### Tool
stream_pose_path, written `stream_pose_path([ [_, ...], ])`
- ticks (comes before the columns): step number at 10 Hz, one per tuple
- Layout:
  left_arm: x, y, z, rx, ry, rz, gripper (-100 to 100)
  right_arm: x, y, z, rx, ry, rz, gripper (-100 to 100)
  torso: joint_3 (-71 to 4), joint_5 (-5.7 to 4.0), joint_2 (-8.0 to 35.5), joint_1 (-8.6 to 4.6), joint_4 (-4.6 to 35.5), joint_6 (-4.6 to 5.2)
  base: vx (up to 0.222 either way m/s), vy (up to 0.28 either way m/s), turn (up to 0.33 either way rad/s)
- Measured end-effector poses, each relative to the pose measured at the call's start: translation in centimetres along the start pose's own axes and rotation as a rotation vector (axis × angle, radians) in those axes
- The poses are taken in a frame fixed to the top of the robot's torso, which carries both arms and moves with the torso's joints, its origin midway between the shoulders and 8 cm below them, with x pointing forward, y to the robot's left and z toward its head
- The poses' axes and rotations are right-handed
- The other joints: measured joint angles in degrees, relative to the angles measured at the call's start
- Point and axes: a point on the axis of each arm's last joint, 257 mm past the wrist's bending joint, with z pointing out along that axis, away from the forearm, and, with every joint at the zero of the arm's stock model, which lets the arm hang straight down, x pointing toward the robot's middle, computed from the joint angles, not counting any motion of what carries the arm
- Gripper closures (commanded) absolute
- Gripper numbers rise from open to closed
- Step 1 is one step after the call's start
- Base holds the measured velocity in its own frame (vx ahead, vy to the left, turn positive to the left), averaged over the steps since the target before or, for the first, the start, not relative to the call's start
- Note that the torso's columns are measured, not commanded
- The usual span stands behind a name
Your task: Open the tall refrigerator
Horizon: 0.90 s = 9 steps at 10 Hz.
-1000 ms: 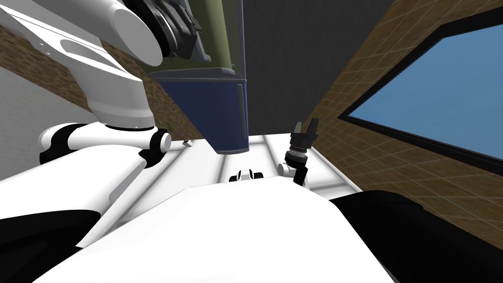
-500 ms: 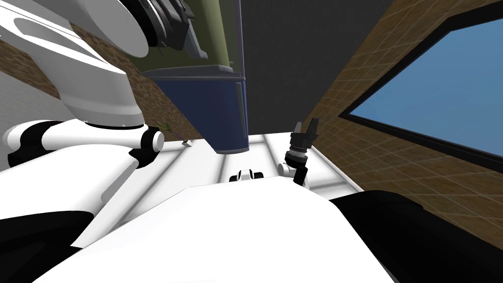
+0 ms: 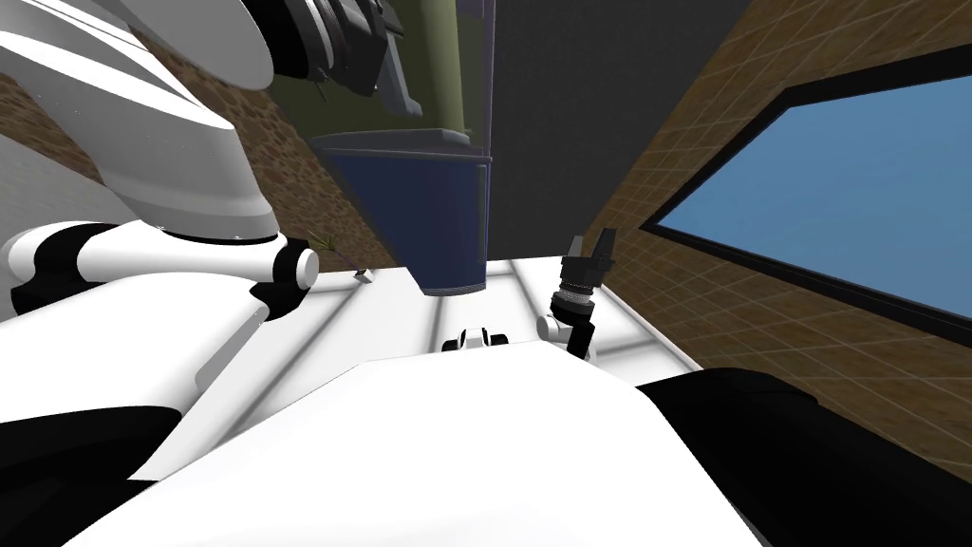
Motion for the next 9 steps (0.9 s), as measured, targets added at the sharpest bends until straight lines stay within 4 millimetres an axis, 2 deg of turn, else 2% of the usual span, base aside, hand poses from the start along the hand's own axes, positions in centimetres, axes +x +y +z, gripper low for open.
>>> stream_pose_path([
  [7,3.4,-7.4,-2.7,0.125,0.149,0.039,100,0.0,0.0,0.0,0.000,0.000,0.000,0,0.5,-0.32,0.4,-0.58,-0.3,0.40,-0.092,0.258,-0.070],
  [9,4.0,-8.0,-3.1,0.140,0.165,0.048,100,0.0,0.0,0.0,0.000,0.000,0.000,0,0.3,-0.56,0.2,-1.27,-0.2,0.40,-0.043,0.113,-0.011],
])
